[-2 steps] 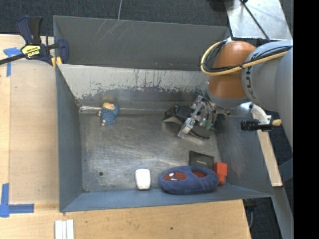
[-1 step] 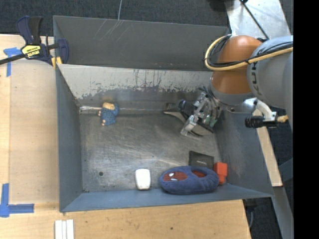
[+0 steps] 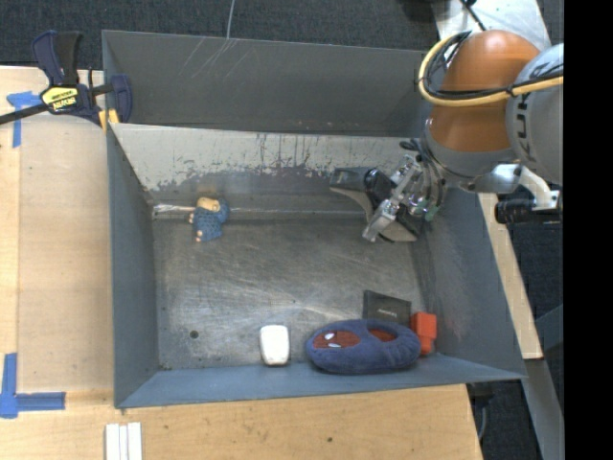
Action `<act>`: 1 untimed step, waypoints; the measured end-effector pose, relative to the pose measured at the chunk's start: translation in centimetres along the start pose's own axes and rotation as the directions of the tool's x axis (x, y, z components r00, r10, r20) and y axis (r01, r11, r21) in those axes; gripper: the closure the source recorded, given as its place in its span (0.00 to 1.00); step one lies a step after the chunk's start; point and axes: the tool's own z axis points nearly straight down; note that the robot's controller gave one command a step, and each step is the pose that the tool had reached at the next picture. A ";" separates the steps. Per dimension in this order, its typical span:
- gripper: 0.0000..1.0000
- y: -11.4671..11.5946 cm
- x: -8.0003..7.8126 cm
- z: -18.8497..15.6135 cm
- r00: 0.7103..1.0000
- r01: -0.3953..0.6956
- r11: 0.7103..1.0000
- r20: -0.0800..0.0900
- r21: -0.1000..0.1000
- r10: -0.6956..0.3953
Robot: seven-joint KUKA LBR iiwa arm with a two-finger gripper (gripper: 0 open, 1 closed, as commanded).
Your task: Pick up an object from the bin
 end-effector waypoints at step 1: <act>1.00 -0.1 0.0 -2.7 1.000 0.003 1.000 -0.003 0.002 -0.003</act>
Offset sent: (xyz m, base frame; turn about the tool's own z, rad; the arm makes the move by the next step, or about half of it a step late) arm -0.0002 0.0000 0.0281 0.0000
